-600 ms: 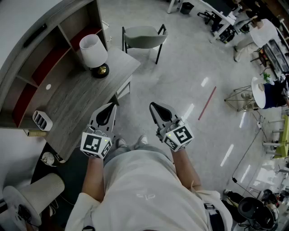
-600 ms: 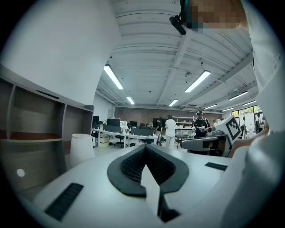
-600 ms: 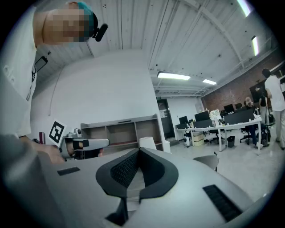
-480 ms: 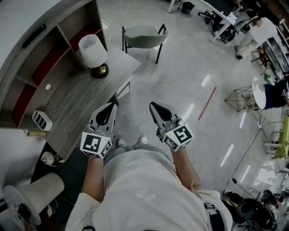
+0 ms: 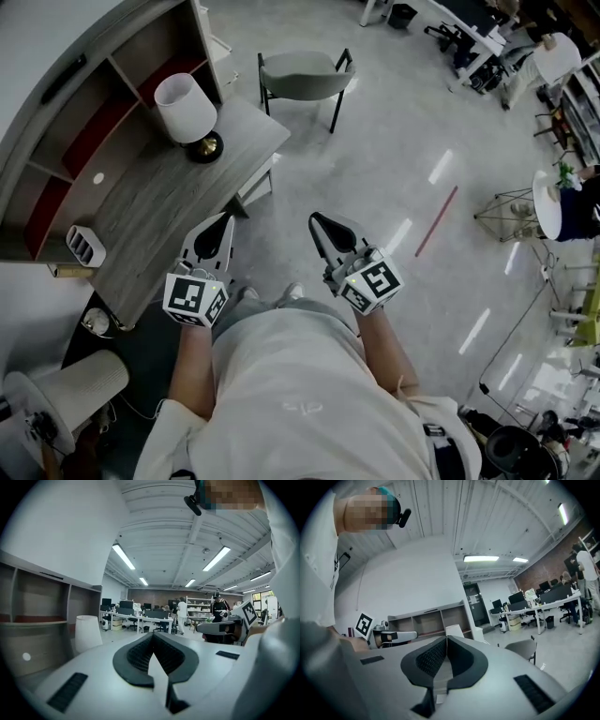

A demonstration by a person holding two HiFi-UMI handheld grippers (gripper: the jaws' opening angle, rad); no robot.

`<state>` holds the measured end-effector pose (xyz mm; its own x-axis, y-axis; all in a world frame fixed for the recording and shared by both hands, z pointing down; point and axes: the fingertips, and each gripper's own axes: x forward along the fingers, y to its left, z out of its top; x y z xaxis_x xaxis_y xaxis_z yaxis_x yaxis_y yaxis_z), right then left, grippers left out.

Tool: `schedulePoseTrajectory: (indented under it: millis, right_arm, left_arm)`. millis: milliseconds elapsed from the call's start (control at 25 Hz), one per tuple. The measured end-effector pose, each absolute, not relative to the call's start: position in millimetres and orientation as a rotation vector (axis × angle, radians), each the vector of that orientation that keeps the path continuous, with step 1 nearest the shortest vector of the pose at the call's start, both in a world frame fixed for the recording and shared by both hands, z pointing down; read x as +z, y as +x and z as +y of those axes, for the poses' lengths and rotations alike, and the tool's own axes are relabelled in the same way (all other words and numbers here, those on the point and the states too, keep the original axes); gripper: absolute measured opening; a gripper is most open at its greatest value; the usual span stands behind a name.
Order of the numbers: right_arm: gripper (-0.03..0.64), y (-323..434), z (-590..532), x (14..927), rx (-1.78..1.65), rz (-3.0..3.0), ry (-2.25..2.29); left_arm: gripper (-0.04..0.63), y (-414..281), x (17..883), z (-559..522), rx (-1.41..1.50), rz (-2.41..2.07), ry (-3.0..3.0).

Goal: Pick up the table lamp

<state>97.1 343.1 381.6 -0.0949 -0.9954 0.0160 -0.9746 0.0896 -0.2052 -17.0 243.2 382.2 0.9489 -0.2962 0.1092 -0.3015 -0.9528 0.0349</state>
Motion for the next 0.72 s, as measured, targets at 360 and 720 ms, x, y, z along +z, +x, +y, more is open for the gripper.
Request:
schedulePoseTrajectory:
  millis: [360, 720]
  right_arm:
    - [0.031, 121, 318, 405, -0.334, 2.268, -1.940]
    - [0.031, 133, 226, 413, -0.342, 2.304, -1.949]
  left_arm:
    - [0.015, -7, 399, 223, 0.239, -0.597, 3.002]
    - [0.015, 1, 414, 133, 0.222, -0.622, 2.969]
